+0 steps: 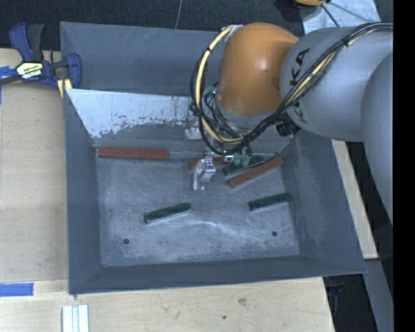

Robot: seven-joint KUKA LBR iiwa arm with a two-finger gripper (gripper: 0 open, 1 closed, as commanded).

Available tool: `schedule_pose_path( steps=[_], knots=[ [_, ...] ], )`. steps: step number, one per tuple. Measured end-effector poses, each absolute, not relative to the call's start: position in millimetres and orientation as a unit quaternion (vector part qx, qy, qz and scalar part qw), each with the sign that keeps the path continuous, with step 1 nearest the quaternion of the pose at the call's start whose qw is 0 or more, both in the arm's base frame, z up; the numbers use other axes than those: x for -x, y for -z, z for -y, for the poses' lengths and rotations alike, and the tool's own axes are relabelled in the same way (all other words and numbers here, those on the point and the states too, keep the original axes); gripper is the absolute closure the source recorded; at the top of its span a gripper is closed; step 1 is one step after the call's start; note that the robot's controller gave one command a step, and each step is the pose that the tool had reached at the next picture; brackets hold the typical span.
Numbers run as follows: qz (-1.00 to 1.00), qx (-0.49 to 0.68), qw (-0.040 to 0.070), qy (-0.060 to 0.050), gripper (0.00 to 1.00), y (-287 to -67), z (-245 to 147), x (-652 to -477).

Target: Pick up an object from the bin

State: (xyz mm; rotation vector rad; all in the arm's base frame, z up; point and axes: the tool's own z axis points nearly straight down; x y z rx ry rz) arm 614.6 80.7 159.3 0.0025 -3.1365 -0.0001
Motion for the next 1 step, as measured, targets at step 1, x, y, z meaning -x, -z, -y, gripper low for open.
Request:
schedule_pose_path(
  steps=[1],
  knots=[
    [1.0,0.0,-0.002,0.0,0.0,-163.8,-80.5,-616.6]
  ],
)
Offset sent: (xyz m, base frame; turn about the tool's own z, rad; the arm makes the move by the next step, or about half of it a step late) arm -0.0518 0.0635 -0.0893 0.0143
